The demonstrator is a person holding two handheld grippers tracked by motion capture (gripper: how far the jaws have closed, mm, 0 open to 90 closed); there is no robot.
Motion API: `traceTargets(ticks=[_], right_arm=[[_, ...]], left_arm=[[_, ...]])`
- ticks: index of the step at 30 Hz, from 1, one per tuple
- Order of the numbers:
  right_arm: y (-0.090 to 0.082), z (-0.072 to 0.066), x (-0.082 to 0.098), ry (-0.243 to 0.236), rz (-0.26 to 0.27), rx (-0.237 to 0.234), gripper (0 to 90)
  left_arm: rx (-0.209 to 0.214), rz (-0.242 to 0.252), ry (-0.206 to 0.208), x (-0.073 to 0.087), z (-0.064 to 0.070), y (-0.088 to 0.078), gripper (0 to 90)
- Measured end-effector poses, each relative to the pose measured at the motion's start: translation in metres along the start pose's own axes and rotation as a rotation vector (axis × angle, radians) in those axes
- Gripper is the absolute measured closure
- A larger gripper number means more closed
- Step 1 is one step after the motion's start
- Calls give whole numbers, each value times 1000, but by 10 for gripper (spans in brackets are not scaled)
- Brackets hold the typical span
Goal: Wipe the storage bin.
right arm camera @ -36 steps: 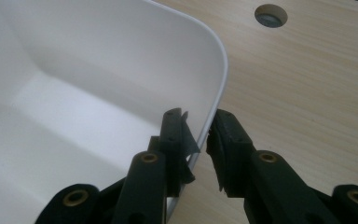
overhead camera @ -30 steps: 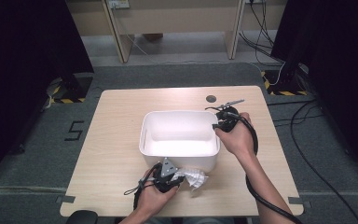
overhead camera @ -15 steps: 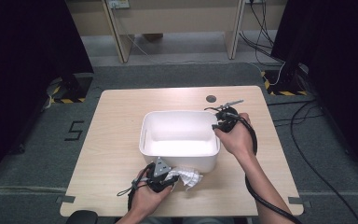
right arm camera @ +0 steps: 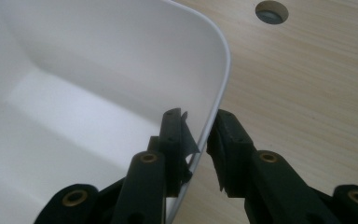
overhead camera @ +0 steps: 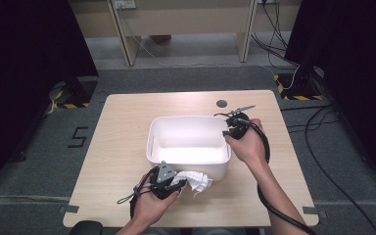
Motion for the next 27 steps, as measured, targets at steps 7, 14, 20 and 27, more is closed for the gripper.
traceTargets(ticks=[7, 14, 20, 27], right_arm=[[2, -1, 4, -2, -18, -4, 738], [6, -1, 7, -5, -22, -5, 737], [5, -2, 6, 7, -29, -9, 731], [-3, -1, -3, 10, -2, -16, 752]], left_arm=[[2, 31, -3, -17, 1, -8, 719], [3, 41, -4, -20, 0, -10, 719], [5, 40, -3, -20, 1, -10, 718], [7, 45, 1, -23, 1, -12, 718]])
Point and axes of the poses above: each handheld gripper's, and its own axes: y roughly forward along the jaws, x roughly out of its underside, z roughly to its right, the point moved 9 cm from there along y, roughly forward along the jaws, and after that the axes turned 14 degrees about z, right-handed, at the moved point
